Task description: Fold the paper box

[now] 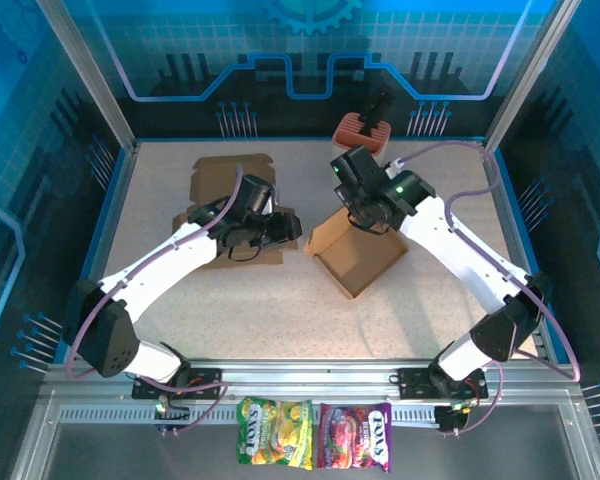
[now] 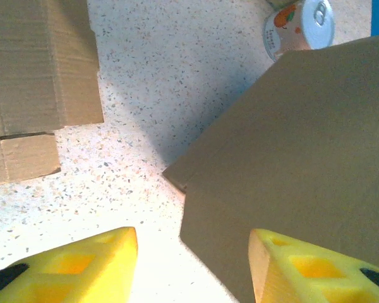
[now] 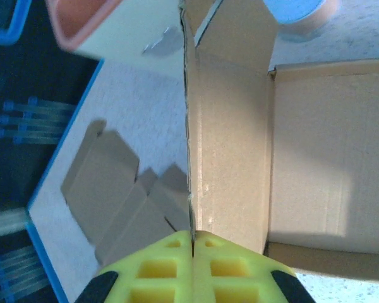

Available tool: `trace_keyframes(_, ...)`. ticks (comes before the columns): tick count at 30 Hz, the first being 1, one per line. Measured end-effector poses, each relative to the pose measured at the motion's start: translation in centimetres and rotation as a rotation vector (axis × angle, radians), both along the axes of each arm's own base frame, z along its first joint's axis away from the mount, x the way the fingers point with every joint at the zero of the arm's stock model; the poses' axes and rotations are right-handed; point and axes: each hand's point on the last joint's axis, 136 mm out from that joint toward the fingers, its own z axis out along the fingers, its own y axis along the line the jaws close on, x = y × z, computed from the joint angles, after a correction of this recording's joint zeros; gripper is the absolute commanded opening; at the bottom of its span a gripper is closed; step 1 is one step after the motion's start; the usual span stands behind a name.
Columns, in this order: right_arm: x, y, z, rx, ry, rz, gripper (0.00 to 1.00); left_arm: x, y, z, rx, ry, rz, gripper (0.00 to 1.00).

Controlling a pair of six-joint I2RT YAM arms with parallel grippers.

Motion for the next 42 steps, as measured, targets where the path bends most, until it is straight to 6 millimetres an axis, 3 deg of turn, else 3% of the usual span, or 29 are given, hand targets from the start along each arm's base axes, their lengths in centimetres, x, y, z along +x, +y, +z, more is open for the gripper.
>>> trace_keyframes(4, 0.1, -0.9, -0.8, -0.015, 0.055, -0.139, 0.00, -0.9, -0.5, 0.0, 0.017, -0.045, -0.108, 0.49)
trace_keyframes(11, -0.6, -1.7, -2.8, -0.034, 0.133, -0.229, 0.00, -3.6, -3.4, 0.3, 0.054, -0.227, -0.392, 0.51)
trace_keyframes(22, -0.6, -2.4, -3.5, -0.015, 0.166, -0.259, 0.00, -3.0, -4.7, -0.2, 0.120, -0.357, -0.536, 0.54)
trace_keyframes(30, -0.4, -3.0, -4.2, -0.012, 0.189, -0.269, 0.00, -2.7, -5.4, -2.8, 0.175, -0.349, -0.612, 0.54)
trace_keyframes(35, -0.4, -3.2, -4.5, -0.013, 0.196, -0.264, 0.00, -1.9, -5.9, -4.0, 0.198, -0.331, -0.627, 0.45)
trace_keyframes(42, -0.5, -3.7, -4.3, 0.011, 0.189, -0.266, 0.00, -1.0, -7.0, -3.7, 0.215, -0.355, -0.641, 0.27)
